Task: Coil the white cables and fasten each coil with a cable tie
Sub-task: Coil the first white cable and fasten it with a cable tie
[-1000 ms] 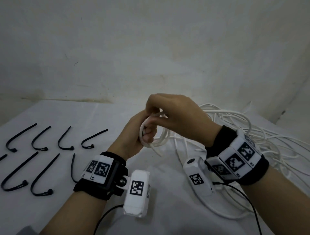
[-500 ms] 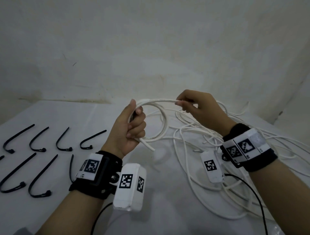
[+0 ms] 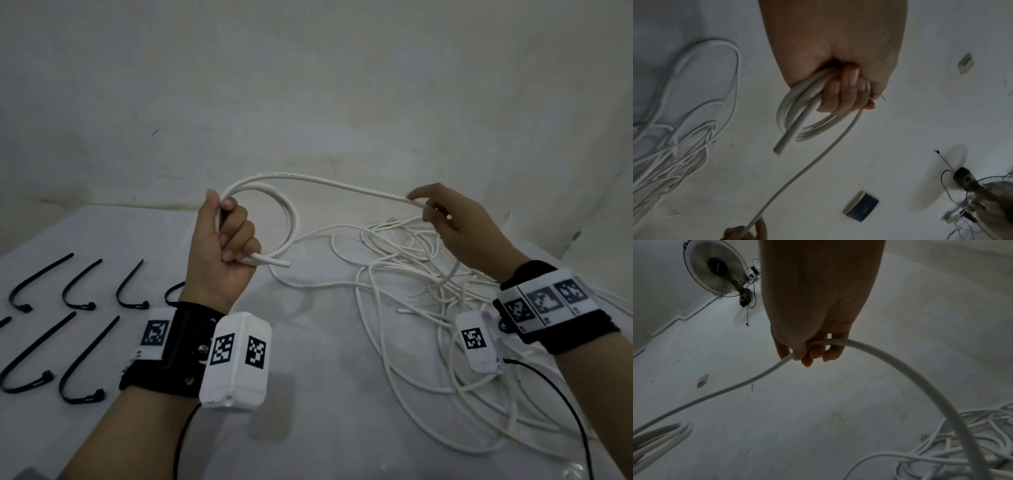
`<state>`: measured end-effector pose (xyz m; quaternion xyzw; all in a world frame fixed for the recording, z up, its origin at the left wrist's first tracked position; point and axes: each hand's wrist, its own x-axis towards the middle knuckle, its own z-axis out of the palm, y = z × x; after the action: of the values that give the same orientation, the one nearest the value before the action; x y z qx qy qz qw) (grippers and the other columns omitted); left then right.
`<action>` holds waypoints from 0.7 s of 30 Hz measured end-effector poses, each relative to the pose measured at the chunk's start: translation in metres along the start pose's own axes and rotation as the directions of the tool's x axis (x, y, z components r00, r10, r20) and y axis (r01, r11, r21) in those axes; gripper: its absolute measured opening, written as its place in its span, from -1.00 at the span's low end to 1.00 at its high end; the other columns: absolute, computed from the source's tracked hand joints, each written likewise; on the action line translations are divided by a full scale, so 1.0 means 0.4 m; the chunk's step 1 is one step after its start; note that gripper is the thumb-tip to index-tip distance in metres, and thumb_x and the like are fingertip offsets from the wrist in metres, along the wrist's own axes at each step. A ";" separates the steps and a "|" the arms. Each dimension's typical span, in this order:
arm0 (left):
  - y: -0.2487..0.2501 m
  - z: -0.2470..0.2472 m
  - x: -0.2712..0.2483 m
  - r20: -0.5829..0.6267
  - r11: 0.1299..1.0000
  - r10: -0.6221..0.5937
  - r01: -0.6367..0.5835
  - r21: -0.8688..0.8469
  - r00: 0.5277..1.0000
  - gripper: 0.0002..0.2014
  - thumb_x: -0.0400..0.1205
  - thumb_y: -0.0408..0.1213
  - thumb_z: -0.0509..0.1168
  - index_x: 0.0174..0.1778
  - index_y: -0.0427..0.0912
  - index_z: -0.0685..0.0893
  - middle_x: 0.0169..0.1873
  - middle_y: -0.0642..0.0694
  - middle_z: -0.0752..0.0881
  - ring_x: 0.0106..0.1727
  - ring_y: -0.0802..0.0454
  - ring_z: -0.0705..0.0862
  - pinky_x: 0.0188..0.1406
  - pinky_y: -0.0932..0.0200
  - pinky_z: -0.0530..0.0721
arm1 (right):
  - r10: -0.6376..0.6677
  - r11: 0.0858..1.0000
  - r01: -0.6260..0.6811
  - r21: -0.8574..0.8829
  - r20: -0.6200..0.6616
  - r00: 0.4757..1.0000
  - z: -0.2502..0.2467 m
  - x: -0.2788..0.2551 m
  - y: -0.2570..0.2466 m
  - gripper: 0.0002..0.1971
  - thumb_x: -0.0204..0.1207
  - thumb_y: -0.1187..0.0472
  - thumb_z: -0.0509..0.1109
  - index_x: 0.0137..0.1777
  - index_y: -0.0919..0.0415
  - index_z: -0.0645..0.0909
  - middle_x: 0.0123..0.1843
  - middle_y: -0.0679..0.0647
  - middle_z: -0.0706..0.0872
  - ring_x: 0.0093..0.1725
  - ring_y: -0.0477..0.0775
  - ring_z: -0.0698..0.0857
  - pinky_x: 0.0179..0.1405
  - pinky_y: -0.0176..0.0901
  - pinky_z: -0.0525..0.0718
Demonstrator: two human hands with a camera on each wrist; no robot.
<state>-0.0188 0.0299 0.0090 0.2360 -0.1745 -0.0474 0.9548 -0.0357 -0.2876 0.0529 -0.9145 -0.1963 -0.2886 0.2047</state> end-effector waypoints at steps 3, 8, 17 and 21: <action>0.018 -0.010 0.003 -0.012 0.999 0.037 -0.037 -0.011 0.999 -0.63 0.56 0.00 0.11 -0.53 -0.04 0.55 -0.79 0.02 0.29 -0.84 0.15 0.26 -0.79 0.38 0.07 | 0.016 0.999 -0.019 0.042 0.052 0.999 0.011 -0.009 0.004 -0.56 0.59 0.52 0.17 0.24 -0.03 0.53 -0.21 -0.03 0.63 -0.32 -0.08 0.60 -0.32 -0.47 0.51; 0.022 -0.012 0.004 -0.039 0.997 0.062 -0.063 -0.033 0.997 -0.67 0.55 0.00 0.12 -0.50 -0.04 0.52 -0.76 0.03 0.28 -0.82 0.15 0.25 -0.80 0.40 0.11 | -0.040 0.998 0.046 0.033 -0.167 0.985 0.008 0.006 -0.014 -0.76 0.62 0.44 0.22 0.14 0.13 0.57 -0.21 0.06 0.70 -0.34 -0.05 0.63 -0.33 -0.36 0.56; -0.003 -0.007 0.009 -0.121 0.994 0.044 -0.031 0.107 0.992 -0.56 0.74 0.00 -0.02 -0.43 -0.04 0.46 -0.75 0.06 0.24 -0.81 0.17 0.18 -0.81 0.40 0.11 | -0.546 0.601 0.612 -0.514 0.296 0.784 0.066 -0.018 -0.089 -0.70 0.40 0.41 0.19 -0.03 0.16 0.70 -0.15 0.08 0.73 -0.23 0.19 0.66 -0.39 -0.10 0.53; -0.007 -0.005 0.010 -0.114 0.979 0.055 -0.031 0.200 0.992 -0.61 0.75 0.01 -0.04 -0.36 -0.05 0.40 -0.75 0.07 0.24 -0.80 0.20 0.18 -0.81 0.40 0.15 | -0.670 0.510 0.693 -0.510 0.270 0.692 0.081 -0.036 -0.179 -0.75 0.61 0.39 0.18 -0.09 0.15 0.67 -0.17 0.06 0.69 -0.25 0.14 0.60 -0.32 -0.07 0.54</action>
<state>-0.0146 0.0276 0.0074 0.3282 -0.1260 0.0050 0.9361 -0.0663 -0.2151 0.0385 -0.7847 -0.4460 -0.3727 -0.2153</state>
